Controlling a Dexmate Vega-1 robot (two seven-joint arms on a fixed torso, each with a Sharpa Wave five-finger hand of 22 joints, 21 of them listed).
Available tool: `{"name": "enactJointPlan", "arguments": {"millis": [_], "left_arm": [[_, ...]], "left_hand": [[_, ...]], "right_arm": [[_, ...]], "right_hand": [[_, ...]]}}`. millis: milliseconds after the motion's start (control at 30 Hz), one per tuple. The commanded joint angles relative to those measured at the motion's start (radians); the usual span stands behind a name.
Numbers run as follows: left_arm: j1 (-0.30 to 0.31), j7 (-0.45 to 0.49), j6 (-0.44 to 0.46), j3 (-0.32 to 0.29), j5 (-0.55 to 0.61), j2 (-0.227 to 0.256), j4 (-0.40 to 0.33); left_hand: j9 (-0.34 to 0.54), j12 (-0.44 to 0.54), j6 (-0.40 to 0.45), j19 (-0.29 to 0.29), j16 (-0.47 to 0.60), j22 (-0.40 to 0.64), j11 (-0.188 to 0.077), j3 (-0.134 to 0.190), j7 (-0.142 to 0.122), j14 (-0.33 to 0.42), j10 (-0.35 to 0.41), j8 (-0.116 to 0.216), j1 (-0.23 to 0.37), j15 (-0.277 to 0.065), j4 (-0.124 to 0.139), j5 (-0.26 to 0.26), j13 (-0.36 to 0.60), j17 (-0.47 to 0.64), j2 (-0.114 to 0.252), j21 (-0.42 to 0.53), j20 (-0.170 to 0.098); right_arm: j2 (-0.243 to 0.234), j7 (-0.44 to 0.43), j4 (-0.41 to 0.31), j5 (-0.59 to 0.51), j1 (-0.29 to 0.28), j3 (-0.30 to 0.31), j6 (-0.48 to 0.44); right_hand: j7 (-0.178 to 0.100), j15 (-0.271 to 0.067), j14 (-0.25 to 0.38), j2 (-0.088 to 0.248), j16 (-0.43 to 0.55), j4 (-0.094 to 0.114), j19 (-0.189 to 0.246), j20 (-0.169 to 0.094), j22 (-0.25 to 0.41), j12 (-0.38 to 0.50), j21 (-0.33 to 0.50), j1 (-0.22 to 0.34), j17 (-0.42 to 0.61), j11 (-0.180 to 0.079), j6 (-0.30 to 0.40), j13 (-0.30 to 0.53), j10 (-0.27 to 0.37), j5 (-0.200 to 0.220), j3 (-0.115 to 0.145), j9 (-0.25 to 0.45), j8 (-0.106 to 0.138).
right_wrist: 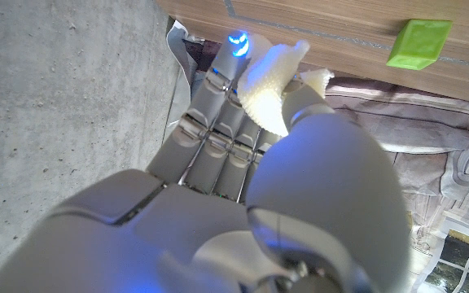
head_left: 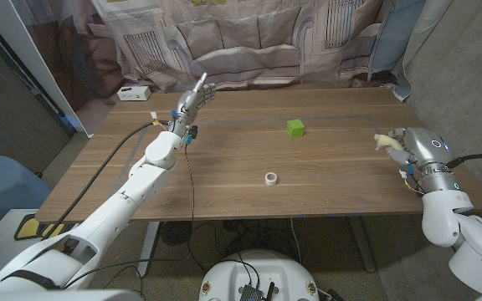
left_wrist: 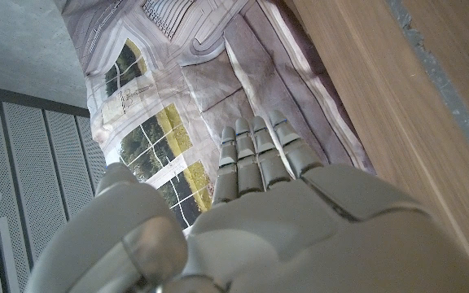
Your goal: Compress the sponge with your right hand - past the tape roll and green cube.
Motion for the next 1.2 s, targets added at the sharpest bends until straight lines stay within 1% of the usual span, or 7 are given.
{"name": "enactJointPlan", "arguments": {"millis": [33, 233, 500, 667, 867, 1000, 1200], "left_arm": [[-0.015, -0.013, -0.005, 0.006, -0.009, -0.01, 0.032], [-0.021, -0.015, -0.006, 0.007, -0.011, -0.014, 0.044], [-0.027, -0.017, -0.008, 0.009, -0.011, -0.017, 0.054], [-0.032, -0.016, -0.002, 0.009, -0.01, -0.015, 0.052], [-0.037, -0.016, 0.002, 0.009, -0.008, -0.012, 0.05], [-0.04, -0.015, 0.003, 0.009, -0.007, -0.011, 0.048], [-0.041, -0.013, 0.005, 0.008, -0.007, -0.01, 0.044]], "left_hand": [[0.004, 0.001, 0.007, 0.007, -0.002, 0.002, -0.005, 0.001, -0.004, 0.006, 0.004, 0.001, 0.001, 0.005, -0.005, -0.001, 0.003, 0.003, 0.005, 0.0, 0.004], [0.004, 0.001, 0.008, 0.007, -0.002, 0.002, 0.002, 0.001, -0.005, 0.006, 0.003, 0.001, 0.001, 0.005, -0.006, -0.001, 0.003, 0.003, 0.005, 0.0, 0.004], [0.004, 0.0, 0.009, 0.007, -0.002, 0.002, 0.0, 0.001, -0.004, 0.006, 0.003, 0.001, 0.001, 0.006, -0.006, -0.001, 0.003, 0.003, 0.006, 0.0, 0.005], [0.004, 0.001, 0.009, 0.008, -0.001, 0.002, 0.002, 0.002, -0.004, 0.007, 0.004, 0.001, 0.001, 0.006, -0.006, -0.001, 0.003, 0.003, 0.006, 0.0, 0.005], [0.004, 0.001, 0.009, 0.008, -0.001, 0.002, 0.001, 0.002, -0.005, 0.008, 0.004, 0.001, 0.001, 0.004, -0.006, -0.001, 0.003, 0.003, 0.007, 0.0, 0.005], [0.004, 0.0, 0.01, 0.008, -0.001, 0.002, -0.004, 0.002, -0.005, 0.01, 0.003, 0.001, 0.002, 0.006, -0.007, -0.001, 0.003, 0.003, 0.007, 0.0, 0.005], [0.004, 0.001, 0.01, 0.008, -0.001, 0.002, 0.0, 0.003, -0.004, 0.009, 0.004, 0.001, 0.002, 0.006, -0.007, -0.001, 0.003, 0.003, 0.008, 0.0, 0.005]], "right_arm": [[0.064, 0.018, 0.01, -0.029, 0.025, -0.001, 0.043], [0.073, 0.017, 0.013, -0.06, 0.033, -0.012, 0.038], [0.083, 0.023, 0.015, -0.085, 0.044, -0.021, 0.026], [0.083, 0.034, 0.016, -0.087, 0.045, -0.02, 0.029], [0.081, 0.055, 0.015, -0.083, 0.044, -0.013, 0.03], [0.078, 0.069, 0.012, -0.086, 0.042, -0.011, 0.027], [0.085, 0.068, 0.01, -0.095, 0.041, -0.013, 0.022]], "right_hand": [[0.01, -0.081, 0.083, 0.078, -0.002, 0.0, 0.009, 0.003, 0.003, 0.008, 0.012, 0.1, -0.001, 0.011, 0.023, 0.004, 0.017, -0.003, 0.006, 0.003, -0.002], [-0.006, -0.075, 0.064, 0.07, -0.029, 0.007, -0.032, 0.01, 0.003, -0.001, 0.009, 0.099, -0.006, -0.02, 0.024, 0.004, 0.008, -0.001, 0.002, 0.002, -0.014], [-0.019, -0.058, -0.057, 0.035, -0.095, 0.03, -0.131, 0.035, -0.002, -0.029, 0.005, 0.042, 0.002, -0.03, -0.014, 0.009, -0.033, -0.001, -0.048, 0.007, -0.053], [-0.022, -0.044, -0.108, 0.019, -0.116, 0.045, -0.165, 0.048, -0.008, -0.035, 0.0, -0.002, 0.007, -0.025, -0.032, 0.01, -0.05, -0.002, -0.079, 0.008, -0.063], [0.0, -0.007, -0.188, -0.007, -0.14, 0.061, -0.218, 0.073, -0.017, -0.047, -0.016, -0.067, 0.023, -0.001, -0.076, 0.01, -0.104, -0.003, -0.124, 0.005, -0.078], [0.004, -0.006, -0.223, -0.011, -0.15, 0.06, -0.238, 0.078, -0.019, -0.051, -0.024, -0.08, 0.03, 0.017, -0.1, 0.01, -0.131, -0.002, -0.134, 0.003, -0.083], [0.001, 0.005, -0.261, -0.014, -0.158, 0.058, -0.263, 0.082, -0.021, -0.05, -0.036, -0.093, 0.043, 0.013, -0.127, 0.009, -0.155, -0.003, -0.146, 0.001, -0.085]]}}
